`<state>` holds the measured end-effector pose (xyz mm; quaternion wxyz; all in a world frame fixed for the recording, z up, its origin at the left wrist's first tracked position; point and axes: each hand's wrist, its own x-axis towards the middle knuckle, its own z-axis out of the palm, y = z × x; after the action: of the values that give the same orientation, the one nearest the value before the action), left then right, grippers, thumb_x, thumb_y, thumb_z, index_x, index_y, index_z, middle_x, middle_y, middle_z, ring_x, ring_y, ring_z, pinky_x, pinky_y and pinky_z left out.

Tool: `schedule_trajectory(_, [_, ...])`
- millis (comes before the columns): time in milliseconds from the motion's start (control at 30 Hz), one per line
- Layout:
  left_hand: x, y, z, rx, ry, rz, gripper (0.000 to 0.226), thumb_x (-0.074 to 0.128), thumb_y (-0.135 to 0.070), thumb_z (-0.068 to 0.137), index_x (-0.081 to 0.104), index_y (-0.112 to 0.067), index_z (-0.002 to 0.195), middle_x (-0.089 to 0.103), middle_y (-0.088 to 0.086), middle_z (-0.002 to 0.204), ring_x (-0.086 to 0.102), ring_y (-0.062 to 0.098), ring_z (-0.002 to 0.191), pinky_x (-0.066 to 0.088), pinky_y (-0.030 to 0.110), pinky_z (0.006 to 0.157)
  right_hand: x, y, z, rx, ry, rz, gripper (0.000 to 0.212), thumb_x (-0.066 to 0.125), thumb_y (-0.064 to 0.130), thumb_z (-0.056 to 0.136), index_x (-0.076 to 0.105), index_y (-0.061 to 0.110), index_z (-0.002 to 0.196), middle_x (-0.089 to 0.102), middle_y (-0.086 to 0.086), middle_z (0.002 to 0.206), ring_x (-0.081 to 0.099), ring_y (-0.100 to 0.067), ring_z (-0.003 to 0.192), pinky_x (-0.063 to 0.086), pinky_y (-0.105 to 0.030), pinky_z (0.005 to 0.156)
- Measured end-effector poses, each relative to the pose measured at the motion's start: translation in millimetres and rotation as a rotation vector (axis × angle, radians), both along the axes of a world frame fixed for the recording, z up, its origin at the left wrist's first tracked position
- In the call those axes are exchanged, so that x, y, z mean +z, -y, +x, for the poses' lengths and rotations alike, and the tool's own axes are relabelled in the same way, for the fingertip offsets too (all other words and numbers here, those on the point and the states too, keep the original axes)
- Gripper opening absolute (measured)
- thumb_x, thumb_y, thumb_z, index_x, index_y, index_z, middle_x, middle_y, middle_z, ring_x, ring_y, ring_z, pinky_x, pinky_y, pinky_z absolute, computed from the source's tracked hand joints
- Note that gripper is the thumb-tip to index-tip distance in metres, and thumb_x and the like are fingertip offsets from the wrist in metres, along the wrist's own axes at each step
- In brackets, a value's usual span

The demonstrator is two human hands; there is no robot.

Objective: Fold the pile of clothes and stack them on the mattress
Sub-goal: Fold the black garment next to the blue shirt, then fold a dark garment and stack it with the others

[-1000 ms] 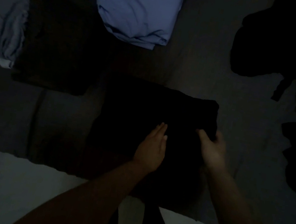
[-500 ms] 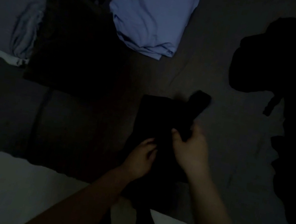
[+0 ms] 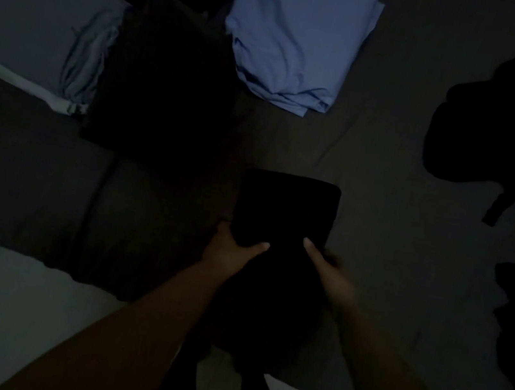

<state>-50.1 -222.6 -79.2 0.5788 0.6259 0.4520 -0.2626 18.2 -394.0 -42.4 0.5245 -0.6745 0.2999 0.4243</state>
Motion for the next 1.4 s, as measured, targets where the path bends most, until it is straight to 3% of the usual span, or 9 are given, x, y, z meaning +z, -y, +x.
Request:
schedule_trajectory(100, [-5,6,0,-0.019,0.05,-0.101,0.09,0.086,-0.021,0.065,0.038,-0.01,0.14,0.047,0.007,0.14,0.049,0.019,0.124,0.04,0.026,0.101,-12,6,2,-0.015,-0.147,0.175,0.09,0.086,0.049,0.056,0.05,0.019,0.133,0.058,-0.006,0.13,0.059,-0.026,0.114,0.045,-0.045,0.101])
schedule_trajectory(233, [5,7,-14,-0.091,0.056,-0.158,0.087,0.079,-0.018,0.073,0.03,-0.016,0.144,0.042,0.003,0.141,0.044,0.015,0.124,0.038,0.021,0.099,-2,-1,3,-0.015,-0.256,0.324,0.046,0.071,0.028,0.079,0.058,0.015,0.122,0.068,-0.01,0.113,0.067,-0.025,0.097,0.052,-0.036,0.082])
schedule_trajectory(400, [27,-18,-24,0.145,0.055,-0.291,0.044,0.071,-0.025,0.081,0.055,-0.02,0.121,0.067,-0.004,0.107,0.064,0.004,0.083,0.051,0.012,0.064,17,-17,-3,0.011,-0.22,0.389,0.062,0.068,0.02,0.068,0.054,0.004,0.127,0.067,-0.013,0.11,0.067,-0.023,0.092,0.055,-0.029,0.071])
schedule_trajectory(600, [89,-72,13,0.227,0.175,-0.408,0.045,0.049,-0.031,0.092,0.05,-0.011,0.133,0.06,0.012,0.125,0.059,0.022,0.105,0.047,0.034,0.093,70,-67,15,-0.016,-0.05,0.575,0.05,0.063,0.004,0.074,0.056,0.02,0.122,0.071,-0.005,0.107,0.068,-0.019,0.095,0.056,-0.024,0.071])
schedule_trajectory(733, [147,-132,46,0.22,0.378,-0.228,0.026,0.048,-0.021,0.096,0.043,-0.033,0.118,0.06,-0.008,0.108,0.057,0.003,0.087,0.049,0.011,0.069,109,-123,33,-0.014,0.057,0.7,0.063,0.061,0.003,0.07,0.051,0.01,0.132,0.07,-0.007,0.107,0.068,-0.02,0.095,0.057,-0.026,0.078])
schedule_trajectory(867, [178,-202,56,0.269,0.568,-0.049,0.028,0.061,-0.024,0.089,0.053,-0.048,0.102,0.056,-0.028,0.101,0.054,0.005,0.112,0.039,0.025,0.099,126,-188,53,-0.053,0.105,0.81,0.059,0.058,0.0,0.072,0.052,0.007,0.13,0.071,-0.006,0.095,0.069,-0.016,0.083,0.056,-0.024,0.069])
schedule_trajectory(1167, [85,-272,56,-0.378,0.277,0.8,0.069,0.052,-0.037,0.09,0.022,-0.017,0.149,0.03,0.019,0.149,0.027,0.034,0.138,0.024,0.04,0.112,34,-276,51,0.085,0.187,0.315,0.055,0.067,0.026,0.086,0.045,0.027,0.136,0.061,-0.001,0.121,0.062,-0.016,0.103,0.052,-0.028,0.085])
schedule_trajectory(1300, [81,-250,73,-0.608,0.56,1.067,0.057,0.035,-0.042,0.087,0.047,-0.018,0.137,0.044,0.016,0.142,0.033,0.037,0.136,0.026,0.055,0.11,33,-268,49,0.031,0.262,0.289,0.047,0.062,0.017,0.09,0.048,0.026,0.134,0.064,0.002,0.115,0.065,-0.013,0.098,0.053,-0.02,0.072])
schedule_trajectory(1400, [80,-231,96,-0.767,0.523,1.004,0.055,0.016,-0.045,0.096,0.026,-0.027,0.147,0.015,0.005,0.158,0.006,0.026,0.146,0.005,0.051,0.116,29,-261,49,0.066,0.365,0.266,0.051,0.06,0.016,0.091,0.045,0.028,0.138,0.061,0.004,0.124,0.062,-0.009,0.106,0.052,-0.023,0.084])
